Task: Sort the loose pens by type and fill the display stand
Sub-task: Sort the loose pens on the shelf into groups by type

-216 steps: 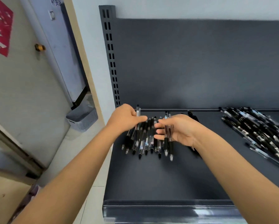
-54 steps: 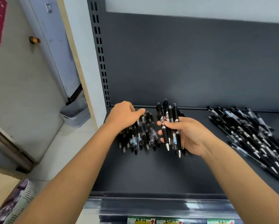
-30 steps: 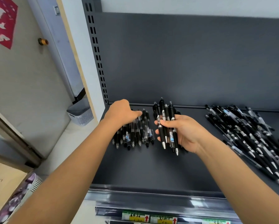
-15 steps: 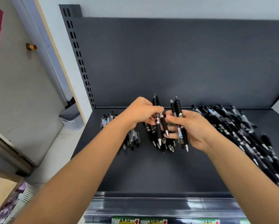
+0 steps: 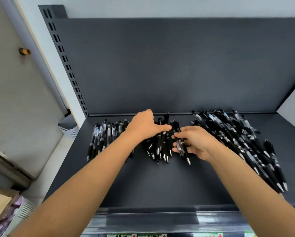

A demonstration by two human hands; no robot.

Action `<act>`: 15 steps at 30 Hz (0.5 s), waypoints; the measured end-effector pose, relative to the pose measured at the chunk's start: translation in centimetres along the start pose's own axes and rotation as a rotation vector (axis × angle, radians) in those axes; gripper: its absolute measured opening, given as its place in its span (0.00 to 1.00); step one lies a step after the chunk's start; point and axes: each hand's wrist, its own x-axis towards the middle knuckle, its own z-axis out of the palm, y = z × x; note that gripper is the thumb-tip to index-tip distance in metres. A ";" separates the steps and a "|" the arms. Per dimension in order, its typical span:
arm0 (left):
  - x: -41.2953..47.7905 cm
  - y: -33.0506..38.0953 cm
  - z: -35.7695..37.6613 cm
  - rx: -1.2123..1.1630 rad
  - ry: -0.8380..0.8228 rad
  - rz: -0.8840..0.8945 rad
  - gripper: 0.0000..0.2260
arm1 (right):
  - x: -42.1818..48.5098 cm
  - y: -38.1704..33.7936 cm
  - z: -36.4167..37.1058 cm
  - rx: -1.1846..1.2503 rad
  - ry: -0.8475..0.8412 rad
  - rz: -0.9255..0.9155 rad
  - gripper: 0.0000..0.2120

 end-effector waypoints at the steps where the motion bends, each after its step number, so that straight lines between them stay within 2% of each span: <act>1: -0.2 0.0 0.2 0.053 0.027 0.018 0.31 | 0.1 0.2 -0.1 0.004 0.002 0.003 0.12; 4: -0.4 0.1 0.8 0.191 0.088 0.063 0.35 | 0.0 0.5 -0.4 0.003 -0.011 -0.007 0.07; 8: -0.8 0.3 1.8 0.332 0.134 0.109 0.35 | 0.0 0.6 -0.7 0.011 0.017 -0.043 0.14; 11: -0.8 0.4 2.1 0.296 0.146 0.112 0.32 | 0.0 0.6 -0.7 -0.019 0.059 -0.062 0.13; 15: -1.1 0.5 1.7 0.248 0.180 0.148 0.26 | 0.3 0.6 -0.7 -0.097 0.115 -0.073 0.19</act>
